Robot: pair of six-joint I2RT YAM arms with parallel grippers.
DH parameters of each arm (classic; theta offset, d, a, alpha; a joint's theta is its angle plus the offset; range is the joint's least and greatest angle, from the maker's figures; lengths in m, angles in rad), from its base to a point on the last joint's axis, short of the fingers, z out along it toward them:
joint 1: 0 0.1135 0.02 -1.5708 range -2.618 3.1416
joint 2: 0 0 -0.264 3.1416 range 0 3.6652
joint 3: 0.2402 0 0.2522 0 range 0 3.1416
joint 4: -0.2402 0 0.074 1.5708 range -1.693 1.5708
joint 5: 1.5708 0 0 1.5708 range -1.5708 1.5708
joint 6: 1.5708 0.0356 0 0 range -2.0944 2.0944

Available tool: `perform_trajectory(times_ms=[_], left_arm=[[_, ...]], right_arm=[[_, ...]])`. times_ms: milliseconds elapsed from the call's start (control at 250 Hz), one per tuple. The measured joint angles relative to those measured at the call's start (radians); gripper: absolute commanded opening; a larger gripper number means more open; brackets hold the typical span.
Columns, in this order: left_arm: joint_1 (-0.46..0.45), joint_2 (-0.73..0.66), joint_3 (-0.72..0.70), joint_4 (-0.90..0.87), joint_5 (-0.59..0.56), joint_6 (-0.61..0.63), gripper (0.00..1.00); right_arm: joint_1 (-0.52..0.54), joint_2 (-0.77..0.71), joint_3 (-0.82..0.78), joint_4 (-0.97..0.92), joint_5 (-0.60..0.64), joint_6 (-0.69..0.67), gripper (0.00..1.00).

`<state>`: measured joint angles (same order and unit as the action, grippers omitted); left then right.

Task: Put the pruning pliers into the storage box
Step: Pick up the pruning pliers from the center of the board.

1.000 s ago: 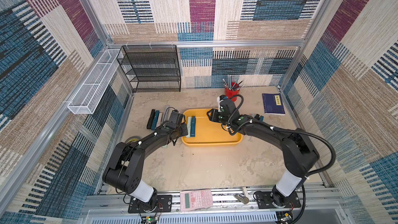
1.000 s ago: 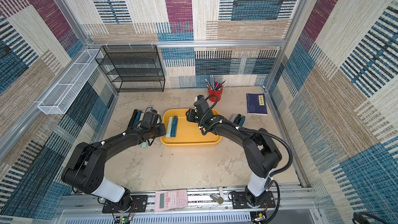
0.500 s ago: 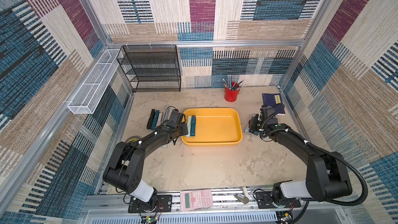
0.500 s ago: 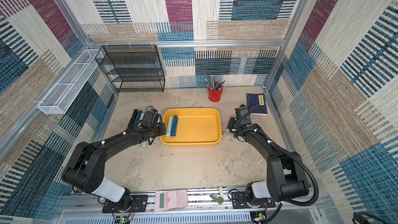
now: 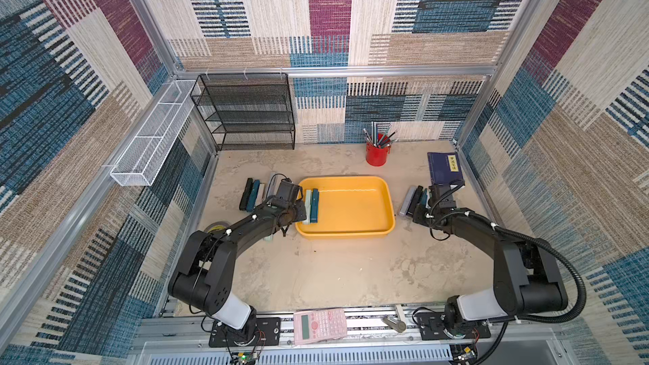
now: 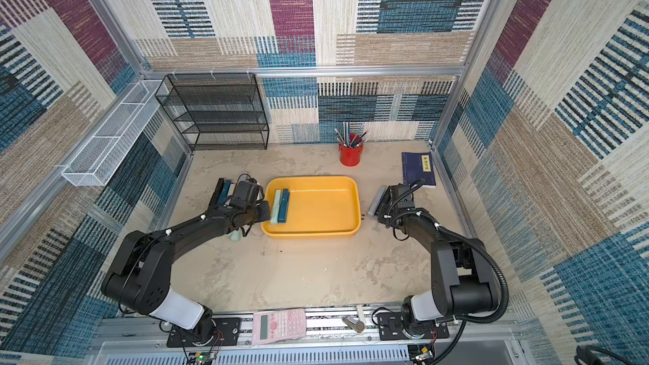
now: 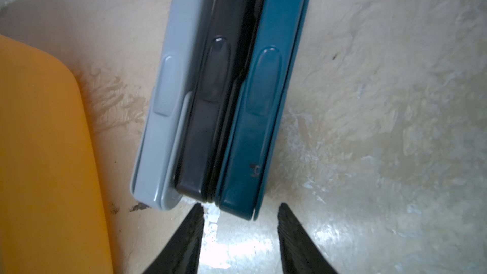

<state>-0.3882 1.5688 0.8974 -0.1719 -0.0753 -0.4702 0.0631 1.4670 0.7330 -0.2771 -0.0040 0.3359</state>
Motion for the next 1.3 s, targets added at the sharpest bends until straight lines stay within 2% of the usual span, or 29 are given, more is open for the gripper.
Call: perform_trajectory(times_ms=[380,768,1064,1300], left_arm=[[0.002,0.01,0.0,0.018,-0.001,0.003,0.0],[0.002,0.021,0.008,0.025,-0.003,0.006,0.0],[0.002,0.033,0.015,0.034,-0.003,0.007,0.0],[0.002,0.032,0.015,0.034,-0.003,0.01,0.0]], right_arm=[[0.0,0.073,0.002,0.034,-0.003,-0.015,0.5],[-0.023,0.094,0.027,0.047,0.063,-0.014,0.48],[-0.043,0.056,0.008,0.048,0.083,-0.015,0.42],[-0.053,0.1,0.035,0.053,0.083,-0.024,0.39]])
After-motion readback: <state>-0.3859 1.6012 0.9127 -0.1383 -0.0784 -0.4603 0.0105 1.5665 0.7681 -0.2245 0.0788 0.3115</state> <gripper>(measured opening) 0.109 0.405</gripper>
